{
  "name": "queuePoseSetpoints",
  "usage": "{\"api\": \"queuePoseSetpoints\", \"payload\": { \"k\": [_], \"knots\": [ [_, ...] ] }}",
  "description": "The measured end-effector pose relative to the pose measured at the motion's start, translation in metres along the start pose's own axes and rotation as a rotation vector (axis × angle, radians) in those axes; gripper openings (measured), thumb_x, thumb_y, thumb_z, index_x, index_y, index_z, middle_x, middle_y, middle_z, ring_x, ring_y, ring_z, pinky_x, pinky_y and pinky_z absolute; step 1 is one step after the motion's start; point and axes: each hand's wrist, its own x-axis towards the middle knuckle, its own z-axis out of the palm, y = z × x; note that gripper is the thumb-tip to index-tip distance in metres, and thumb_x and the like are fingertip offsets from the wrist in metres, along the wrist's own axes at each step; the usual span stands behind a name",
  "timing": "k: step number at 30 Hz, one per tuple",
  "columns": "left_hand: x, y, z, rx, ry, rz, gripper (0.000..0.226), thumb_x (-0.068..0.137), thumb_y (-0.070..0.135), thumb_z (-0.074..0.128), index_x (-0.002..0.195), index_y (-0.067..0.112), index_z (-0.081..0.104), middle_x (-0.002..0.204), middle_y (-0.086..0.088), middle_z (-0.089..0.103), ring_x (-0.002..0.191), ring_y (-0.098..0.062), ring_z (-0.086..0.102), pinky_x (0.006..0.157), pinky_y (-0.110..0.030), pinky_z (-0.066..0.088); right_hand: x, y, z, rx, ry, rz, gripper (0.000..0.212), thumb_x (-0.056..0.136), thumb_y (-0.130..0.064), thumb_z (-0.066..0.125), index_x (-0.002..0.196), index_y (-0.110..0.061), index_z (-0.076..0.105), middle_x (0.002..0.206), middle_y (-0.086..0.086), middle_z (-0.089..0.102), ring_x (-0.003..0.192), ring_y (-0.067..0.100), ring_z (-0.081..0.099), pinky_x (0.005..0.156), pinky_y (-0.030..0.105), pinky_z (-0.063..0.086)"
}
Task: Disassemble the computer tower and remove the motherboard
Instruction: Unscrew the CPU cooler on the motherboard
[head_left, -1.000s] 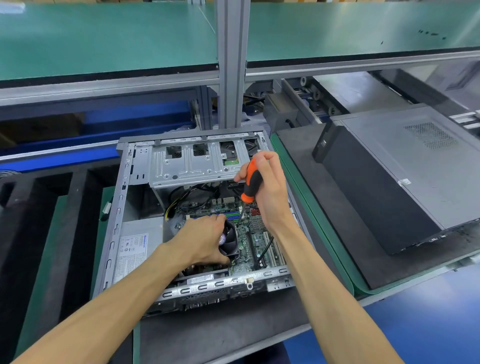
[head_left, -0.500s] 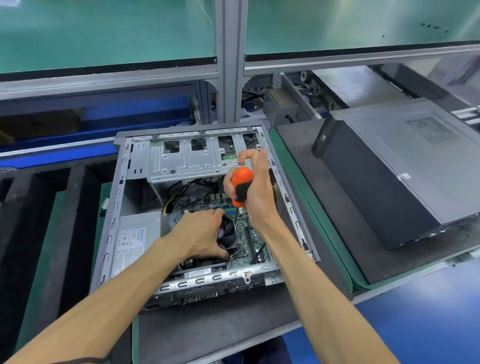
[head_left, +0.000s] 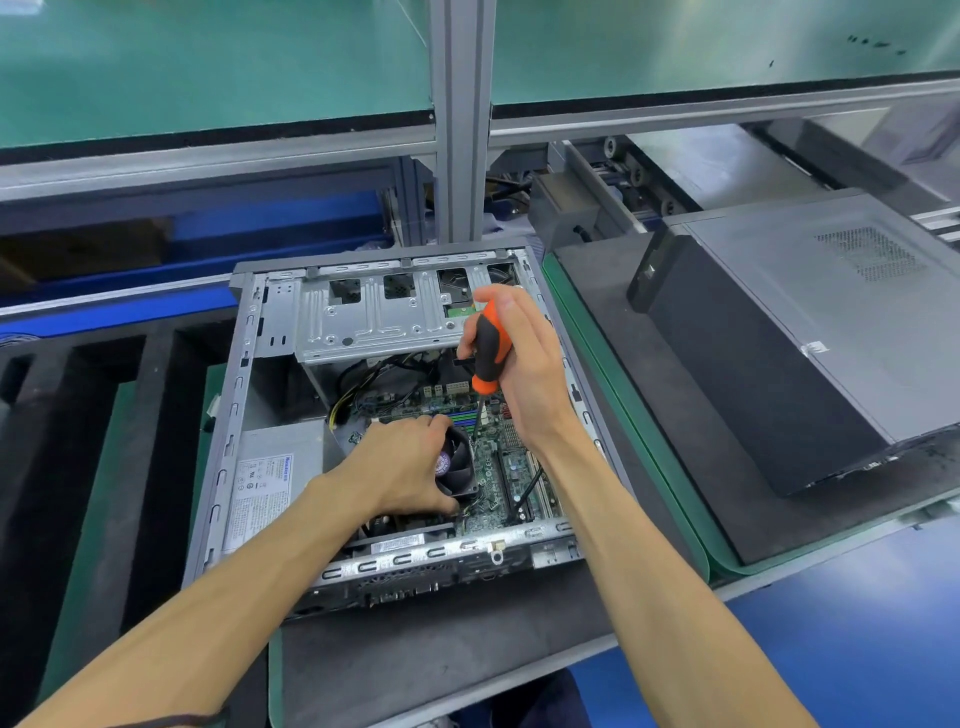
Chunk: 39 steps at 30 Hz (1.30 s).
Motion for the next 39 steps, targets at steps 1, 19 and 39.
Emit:
{"api": "queuePoseSetpoints", "payload": {
  "k": [1, 19, 39],
  "knots": [
    [-0.0001, -0.0001, 0.0, 0.003, 0.002, 0.0, 0.095, 0.059, 0.071, 0.068, 0.133, 0.018, 0.043, 0.115, 0.001, 0.063, 0.102, -0.024, 0.062, 0.069, -0.035, 0.042, 0.0006, 0.0004, 0.0009, 0.011, -0.006, 0.009, 0.021, 0.101, -0.038, 0.05, 0.101, -0.02, 0.059, 0.078, 0.005, 0.063, 0.069, 0.022, 0.059, 0.069, 0.045, 0.042],
    [0.0006, -0.0006, 0.0007, -0.022, -0.006, -0.007, 0.096, 0.058, 0.072, 0.069, 0.134, 0.019, 0.043, 0.119, 0.001, 0.062, 0.107, -0.024, 0.061, 0.077, -0.038, 0.048, -0.0013, -0.0009, 0.004, -0.114, 0.047, 0.067, 0.027, 0.091, -0.053, 0.058, 0.095, -0.031, 0.073, 0.077, -0.01, 0.058, 0.066, 0.013, 0.052, 0.049, 0.03, 0.045],
    [0.0004, 0.0, 0.0, -0.063, -0.029, -0.016, 0.098, 0.061, 0.068, 0.071, 0.139, 0.017, 0.04, 0.123, -0.001, 0.06, 0.11, -0.024, 0.059, 0.082, -0.039, 0.049, -0.0029, -0.0031, 0.0064, -0.091, 0.031, 0.01, 0.028, 0.097, -0.05, 0.05, 0.104, -0.029, 0.067, 0.077, -0.004, 0.062, 0.072, 0.016, 0.06, 0.055, 0.031, 0.044]
  ]
}}
